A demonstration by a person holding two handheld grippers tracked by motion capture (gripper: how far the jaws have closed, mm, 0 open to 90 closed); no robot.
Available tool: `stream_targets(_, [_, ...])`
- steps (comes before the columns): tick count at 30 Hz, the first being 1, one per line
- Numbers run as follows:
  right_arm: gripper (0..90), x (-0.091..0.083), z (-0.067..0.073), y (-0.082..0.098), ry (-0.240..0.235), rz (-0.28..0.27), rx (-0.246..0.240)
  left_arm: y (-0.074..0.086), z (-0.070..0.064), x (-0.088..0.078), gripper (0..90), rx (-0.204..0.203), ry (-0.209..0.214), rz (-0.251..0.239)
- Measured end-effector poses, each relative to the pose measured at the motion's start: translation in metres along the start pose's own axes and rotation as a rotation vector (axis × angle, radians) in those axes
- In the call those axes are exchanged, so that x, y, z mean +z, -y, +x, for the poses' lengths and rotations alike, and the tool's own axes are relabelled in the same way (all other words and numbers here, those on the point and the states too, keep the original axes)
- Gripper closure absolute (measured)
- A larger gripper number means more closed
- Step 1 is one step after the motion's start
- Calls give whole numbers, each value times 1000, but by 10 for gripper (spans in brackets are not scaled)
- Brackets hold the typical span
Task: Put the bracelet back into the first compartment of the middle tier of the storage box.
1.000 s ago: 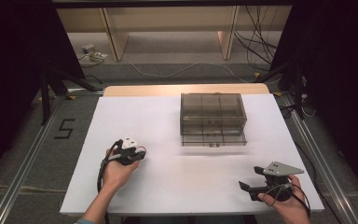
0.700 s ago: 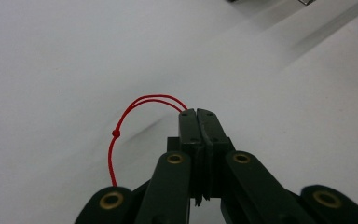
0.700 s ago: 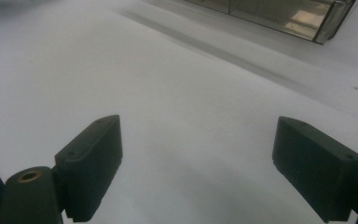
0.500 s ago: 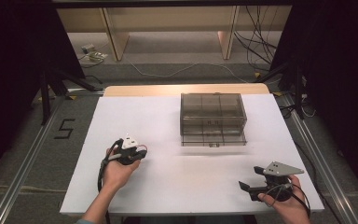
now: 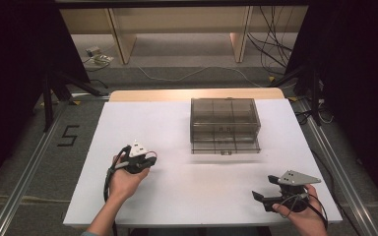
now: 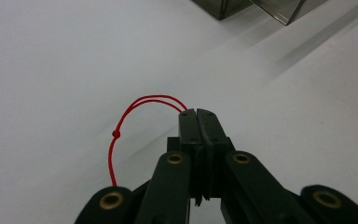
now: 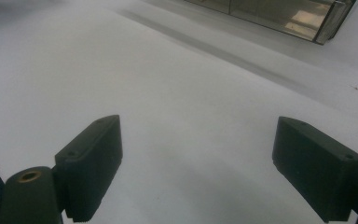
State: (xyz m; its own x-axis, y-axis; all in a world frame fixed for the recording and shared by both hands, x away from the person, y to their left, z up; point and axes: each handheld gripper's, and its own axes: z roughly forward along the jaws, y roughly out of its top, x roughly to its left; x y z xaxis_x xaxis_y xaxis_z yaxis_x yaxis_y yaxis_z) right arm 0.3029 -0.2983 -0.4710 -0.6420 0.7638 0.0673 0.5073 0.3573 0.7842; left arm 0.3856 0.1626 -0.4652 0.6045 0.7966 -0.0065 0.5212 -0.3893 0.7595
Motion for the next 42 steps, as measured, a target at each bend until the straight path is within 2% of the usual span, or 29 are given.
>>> stream_targets(23, [168, 0, 0, 0, 2, 5, -2, -13, -12, -5, 897, 21, 27, -40])
stream_targets(42, [168, 1, 0, 1, -1, 2, 1, -24, -22, -2, 898, 39, 49, -51])
